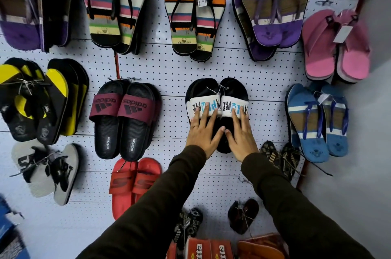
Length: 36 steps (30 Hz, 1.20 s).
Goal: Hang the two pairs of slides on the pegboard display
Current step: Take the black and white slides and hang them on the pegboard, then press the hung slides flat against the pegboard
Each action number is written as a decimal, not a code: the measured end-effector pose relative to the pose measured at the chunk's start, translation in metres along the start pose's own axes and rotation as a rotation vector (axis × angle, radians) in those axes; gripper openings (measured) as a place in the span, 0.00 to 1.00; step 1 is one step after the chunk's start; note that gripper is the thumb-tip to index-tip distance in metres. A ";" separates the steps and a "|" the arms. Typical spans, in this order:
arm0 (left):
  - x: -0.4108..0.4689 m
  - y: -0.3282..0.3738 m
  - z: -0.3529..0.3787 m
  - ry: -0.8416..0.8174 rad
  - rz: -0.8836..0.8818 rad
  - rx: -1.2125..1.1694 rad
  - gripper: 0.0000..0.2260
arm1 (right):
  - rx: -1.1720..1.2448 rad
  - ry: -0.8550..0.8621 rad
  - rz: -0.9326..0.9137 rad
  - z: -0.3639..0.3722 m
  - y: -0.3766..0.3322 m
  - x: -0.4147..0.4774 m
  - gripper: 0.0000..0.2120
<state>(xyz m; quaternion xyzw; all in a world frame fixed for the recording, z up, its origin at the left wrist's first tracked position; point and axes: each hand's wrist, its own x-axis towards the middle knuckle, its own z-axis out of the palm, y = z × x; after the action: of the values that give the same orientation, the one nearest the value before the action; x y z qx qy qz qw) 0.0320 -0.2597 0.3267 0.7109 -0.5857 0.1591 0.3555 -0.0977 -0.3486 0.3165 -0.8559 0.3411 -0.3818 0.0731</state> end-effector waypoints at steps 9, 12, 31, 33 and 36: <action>0.004 -0.014 -0.005 -0.044 0.034 -0.016 0.29 | -0.024 0.013 -0.010 -0.002 -0.004 0.003 0.33; 0.000 -0.018 -0.016 0.008 0.036 -0.032 0.27 | 0.107 0.108 0.004 0.001 -0.015 0.000 0.29; -0.066 -0.205 -0.155 0.366 -0.194 0.092 0.26 | 0.257 0.006 -0.327 0.119 -0.235 0.018 0.28; -0.068 -0.222 -0.157 0.307 -0.223 0.115 0.26 | 0.140 -0.042 -0.360 0.134 -0.242 0.018 0.28; -0.070 -0.239 -0.153 0.205 -0.195 0.131 0.28 | 0.060 -0.061 -0.336 0.146 -0.240 0.017 0.29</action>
<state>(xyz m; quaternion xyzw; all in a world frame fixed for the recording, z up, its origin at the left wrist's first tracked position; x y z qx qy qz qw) 0.2688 -0.0892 0.3120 0.7661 -0.4629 0.2332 0.3800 0.1398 -0.1980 0.3175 -0.9094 0.1795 -0.3727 0.0441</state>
